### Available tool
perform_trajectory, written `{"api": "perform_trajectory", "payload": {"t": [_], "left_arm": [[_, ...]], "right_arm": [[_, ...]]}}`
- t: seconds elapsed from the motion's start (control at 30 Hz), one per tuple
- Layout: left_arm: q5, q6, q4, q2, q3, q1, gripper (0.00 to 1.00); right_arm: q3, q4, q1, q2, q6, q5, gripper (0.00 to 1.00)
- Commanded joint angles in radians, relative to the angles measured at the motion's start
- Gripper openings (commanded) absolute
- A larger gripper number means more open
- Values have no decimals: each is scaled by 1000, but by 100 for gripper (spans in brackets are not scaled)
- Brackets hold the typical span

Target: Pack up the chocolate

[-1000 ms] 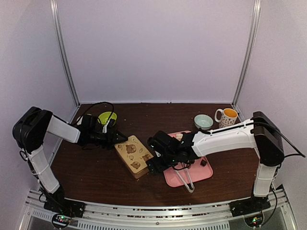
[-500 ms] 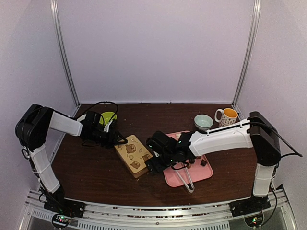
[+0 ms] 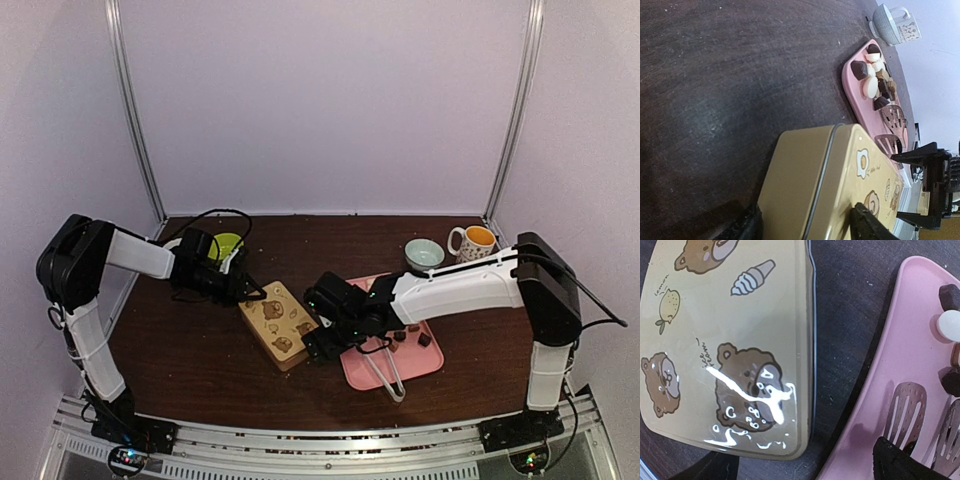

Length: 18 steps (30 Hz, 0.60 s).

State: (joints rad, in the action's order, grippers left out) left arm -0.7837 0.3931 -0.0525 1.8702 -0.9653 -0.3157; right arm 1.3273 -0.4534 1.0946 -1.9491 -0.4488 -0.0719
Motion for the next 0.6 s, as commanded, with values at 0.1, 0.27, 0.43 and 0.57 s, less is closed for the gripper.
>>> {"api": "perform_trajectory", "payload": {"t": [0.1, 0.27, 0.43, 0.57], "left_arm": [[20, -15, -20, 45, 23, -1, 48], [57, -7, -26, 50, 26, -2, 40], [119, -16, -64, 76, 16, -2, 39], [152, -22, -66, 81, 24, -1, 38]], "right_arm": [[33, 25, -24, -14, -6, -6, 92], [33, 28, -24, -13, -2, 5, 90], [33, 27, -24, -10, 0, 5, 90], [33, 27, -24, -9, 1, 6, 90]]}}
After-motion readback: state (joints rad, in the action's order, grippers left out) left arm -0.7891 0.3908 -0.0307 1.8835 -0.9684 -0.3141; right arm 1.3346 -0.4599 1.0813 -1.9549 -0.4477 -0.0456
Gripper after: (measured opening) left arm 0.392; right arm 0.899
